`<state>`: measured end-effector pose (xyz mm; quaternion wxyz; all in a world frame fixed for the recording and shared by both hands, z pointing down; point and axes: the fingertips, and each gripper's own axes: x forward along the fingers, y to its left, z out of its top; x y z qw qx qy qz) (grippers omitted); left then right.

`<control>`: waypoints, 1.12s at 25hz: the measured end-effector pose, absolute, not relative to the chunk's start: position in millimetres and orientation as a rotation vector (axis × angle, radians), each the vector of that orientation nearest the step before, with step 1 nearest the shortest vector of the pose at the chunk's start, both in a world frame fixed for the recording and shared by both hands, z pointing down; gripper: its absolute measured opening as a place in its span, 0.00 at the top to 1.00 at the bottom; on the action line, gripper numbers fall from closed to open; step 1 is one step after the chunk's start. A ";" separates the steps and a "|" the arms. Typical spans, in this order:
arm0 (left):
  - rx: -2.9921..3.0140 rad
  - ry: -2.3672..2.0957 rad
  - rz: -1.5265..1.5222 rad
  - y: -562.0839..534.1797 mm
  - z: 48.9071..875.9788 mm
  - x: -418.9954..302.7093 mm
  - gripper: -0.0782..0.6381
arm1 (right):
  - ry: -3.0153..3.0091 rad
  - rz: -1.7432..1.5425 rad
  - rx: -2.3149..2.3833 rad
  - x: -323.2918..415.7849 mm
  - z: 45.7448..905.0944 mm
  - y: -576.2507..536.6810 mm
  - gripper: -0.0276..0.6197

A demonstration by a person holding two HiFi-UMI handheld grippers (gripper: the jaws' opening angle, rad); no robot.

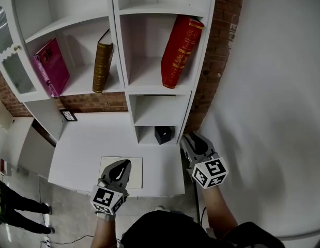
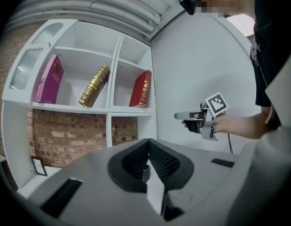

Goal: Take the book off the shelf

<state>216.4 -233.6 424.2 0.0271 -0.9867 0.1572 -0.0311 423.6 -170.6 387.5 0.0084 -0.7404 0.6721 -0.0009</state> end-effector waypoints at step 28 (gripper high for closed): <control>-2.966 0.885 -0.067 -310.1 439.6 198.8 0.88 | 2.058 0.191 -2.372 492.4 288.5 -336.6 0.53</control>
